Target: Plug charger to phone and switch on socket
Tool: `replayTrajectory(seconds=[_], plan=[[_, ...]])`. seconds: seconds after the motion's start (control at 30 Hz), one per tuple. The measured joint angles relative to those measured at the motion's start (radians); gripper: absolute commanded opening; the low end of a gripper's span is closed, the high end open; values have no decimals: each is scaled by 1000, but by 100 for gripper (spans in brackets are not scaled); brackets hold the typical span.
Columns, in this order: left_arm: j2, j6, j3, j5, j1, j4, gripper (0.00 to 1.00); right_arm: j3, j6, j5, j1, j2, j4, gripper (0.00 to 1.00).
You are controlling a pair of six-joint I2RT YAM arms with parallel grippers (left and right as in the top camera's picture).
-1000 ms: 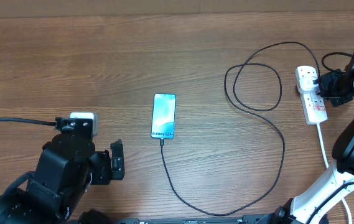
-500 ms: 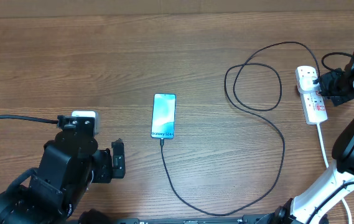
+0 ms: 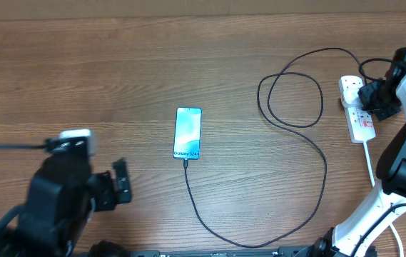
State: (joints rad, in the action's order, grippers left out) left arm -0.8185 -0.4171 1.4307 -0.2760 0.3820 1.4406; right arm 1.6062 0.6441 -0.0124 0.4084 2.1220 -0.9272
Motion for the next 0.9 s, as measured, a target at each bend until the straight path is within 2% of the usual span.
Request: replayTrajectory(seconds=[0.23, 0.4, 0.5, 0.7, 0.9], plan=[[193, 0, -1, -6, -147, 0, 100, 71, -6, 25, -42, 5, -152, 4], [314, -1, -1, -5, -187, 3, 100, 135, -10, 6, -45, -48, -200, 4], [370, -3, -2, -6, -204, 3, 100, 156, -9, 5, -48, -158, -215, 4], [468, -3, -2, -6, -225, 3, 100, 205, 18, 31, -48, -488, -214, 4], [523, -3, -2, -6, -227, 3, 100, 232, 55, 126, -47, -845, -41, 4]])
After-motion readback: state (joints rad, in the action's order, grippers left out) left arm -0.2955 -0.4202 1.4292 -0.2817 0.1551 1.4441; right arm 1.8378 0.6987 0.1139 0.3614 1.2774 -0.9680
